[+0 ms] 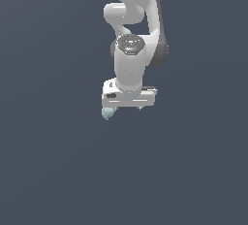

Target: Pick up the object and move it to a goal position.

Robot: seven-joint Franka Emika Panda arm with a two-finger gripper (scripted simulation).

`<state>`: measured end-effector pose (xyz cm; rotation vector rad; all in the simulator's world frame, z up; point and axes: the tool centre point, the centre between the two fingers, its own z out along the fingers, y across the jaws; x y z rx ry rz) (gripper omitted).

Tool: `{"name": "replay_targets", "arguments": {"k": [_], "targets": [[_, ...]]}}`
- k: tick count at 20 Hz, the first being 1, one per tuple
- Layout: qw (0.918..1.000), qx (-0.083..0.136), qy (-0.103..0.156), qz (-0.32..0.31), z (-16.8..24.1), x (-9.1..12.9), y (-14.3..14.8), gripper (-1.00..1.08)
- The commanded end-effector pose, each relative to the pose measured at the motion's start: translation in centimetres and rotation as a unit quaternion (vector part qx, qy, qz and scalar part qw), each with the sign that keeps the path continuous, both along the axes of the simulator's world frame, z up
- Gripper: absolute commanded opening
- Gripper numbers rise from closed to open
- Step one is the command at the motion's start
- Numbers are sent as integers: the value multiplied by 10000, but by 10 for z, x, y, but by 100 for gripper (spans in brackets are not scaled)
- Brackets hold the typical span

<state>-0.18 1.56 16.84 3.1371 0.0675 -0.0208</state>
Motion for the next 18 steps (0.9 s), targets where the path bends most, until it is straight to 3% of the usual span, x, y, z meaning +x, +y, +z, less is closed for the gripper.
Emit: {"name": "replay_targets", "arguments": {"k": [1,9,18], "targets": [[10000,0,0,0,0,0,0,100],[9997,8,-87,-215,15,4,-30,100],[9999,8,-86,-105,10,1,-35,100]]}}
